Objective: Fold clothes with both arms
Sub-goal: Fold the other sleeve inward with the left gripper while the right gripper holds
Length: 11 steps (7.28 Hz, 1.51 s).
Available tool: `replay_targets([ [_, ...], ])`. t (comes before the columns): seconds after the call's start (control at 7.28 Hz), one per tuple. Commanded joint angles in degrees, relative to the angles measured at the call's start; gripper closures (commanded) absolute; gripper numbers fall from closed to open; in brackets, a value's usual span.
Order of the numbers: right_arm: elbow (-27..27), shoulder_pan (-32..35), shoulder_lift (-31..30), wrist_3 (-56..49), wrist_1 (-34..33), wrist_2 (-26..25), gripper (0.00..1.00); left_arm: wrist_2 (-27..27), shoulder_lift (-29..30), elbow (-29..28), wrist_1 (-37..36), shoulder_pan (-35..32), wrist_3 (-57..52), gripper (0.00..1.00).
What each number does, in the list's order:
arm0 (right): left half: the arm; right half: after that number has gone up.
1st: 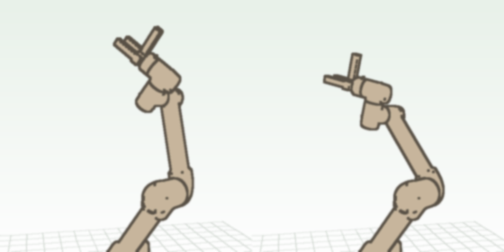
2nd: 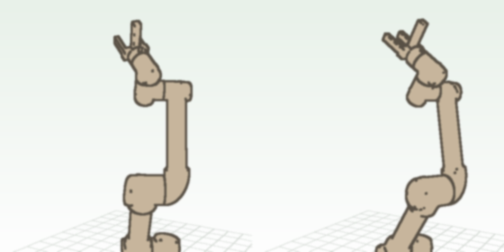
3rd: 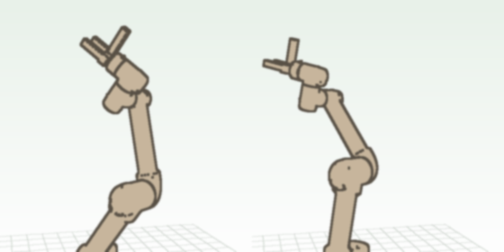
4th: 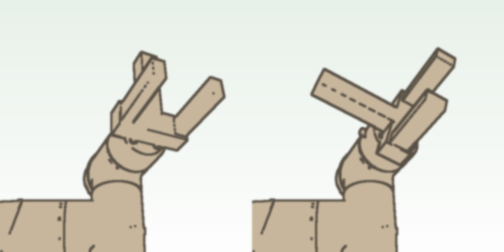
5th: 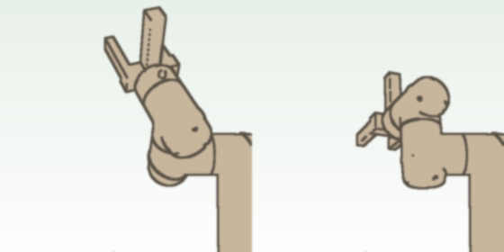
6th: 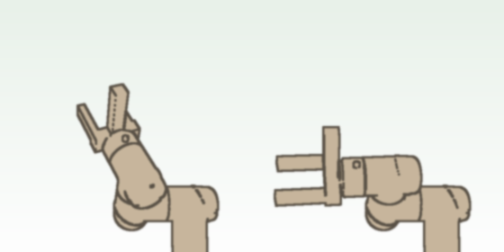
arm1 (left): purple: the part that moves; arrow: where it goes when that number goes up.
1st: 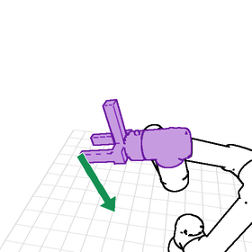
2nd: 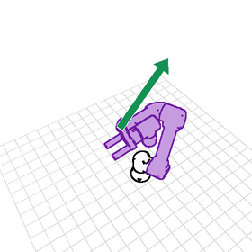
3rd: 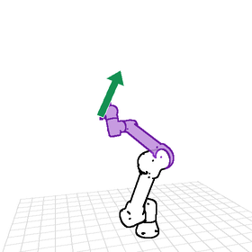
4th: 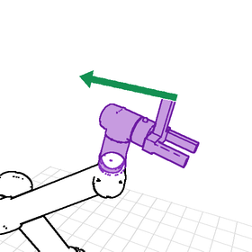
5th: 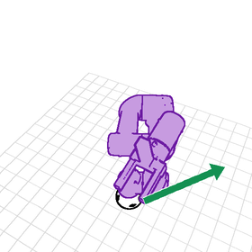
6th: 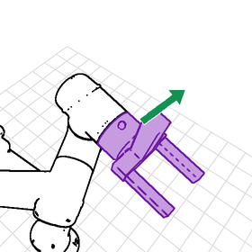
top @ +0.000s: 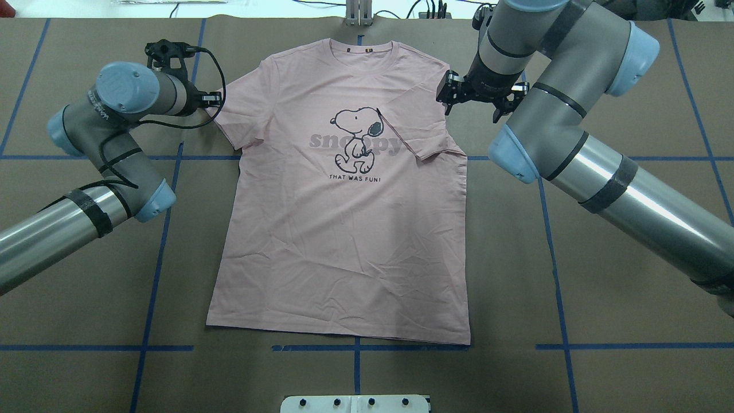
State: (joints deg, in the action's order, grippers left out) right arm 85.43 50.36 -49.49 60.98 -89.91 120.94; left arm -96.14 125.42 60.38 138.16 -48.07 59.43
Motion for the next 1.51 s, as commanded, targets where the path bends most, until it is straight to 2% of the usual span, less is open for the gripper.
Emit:
replay_targets([
  [0.0, 0.0, 0.0, 0.01, 0.02, 0.0, -0.09, 0.0, -0.01, 0.0, 0.0, 0.0, 0.0, -0.19, 0.78],
  [0.14, 0.0, 0.0, 0.01, 0.02, 0.09, -0.09, 0.0, -0.01, 0.27, 0.0, 0.0, 0.0, -0.19, 0.96],
  [0.27, 0.09, 0.0, 0.09, 0.02, 0.09, -0.09, 0.0, -0.1, 1.05, 0.08, -0.09, 0.0, -0.1, 1.0],
  [0.82, 0.09, -0.09, -0.08, -0.07, 0.18, -0.26, 0.0, -2.38, 2.37, 3.33, -1.31, -0.97, 0.42, 1.0],
  [0.96, 0.09, -0.18, -0.17, -0.16, 0.18, -0.26, 0.0, -2.47, 5.16, 5.16, -5.93, -0.88, 2.34, 1.0],
  [1.1, 0.17, -0.18, -0.08, 0.1, 0.26, -0.26, 0.0, -2.39, 10.85, 4.83, -9.8, 0.16, 9.76, 1.0],
  [1.24, 0.18, -0.18, -0.08, 0.1, 0.35, -0.18, 0.0, -2.39, 14.64, 2.13, -9.93, 2.18, 14.36, 1.0],
  [1.37, 0.44, -0.18, -0.17, 0.02, 0.35, -0.09, 0.0, -2.21, 19.47, -5.2, -9.15, 2.8, 14.66, 1.0],
])
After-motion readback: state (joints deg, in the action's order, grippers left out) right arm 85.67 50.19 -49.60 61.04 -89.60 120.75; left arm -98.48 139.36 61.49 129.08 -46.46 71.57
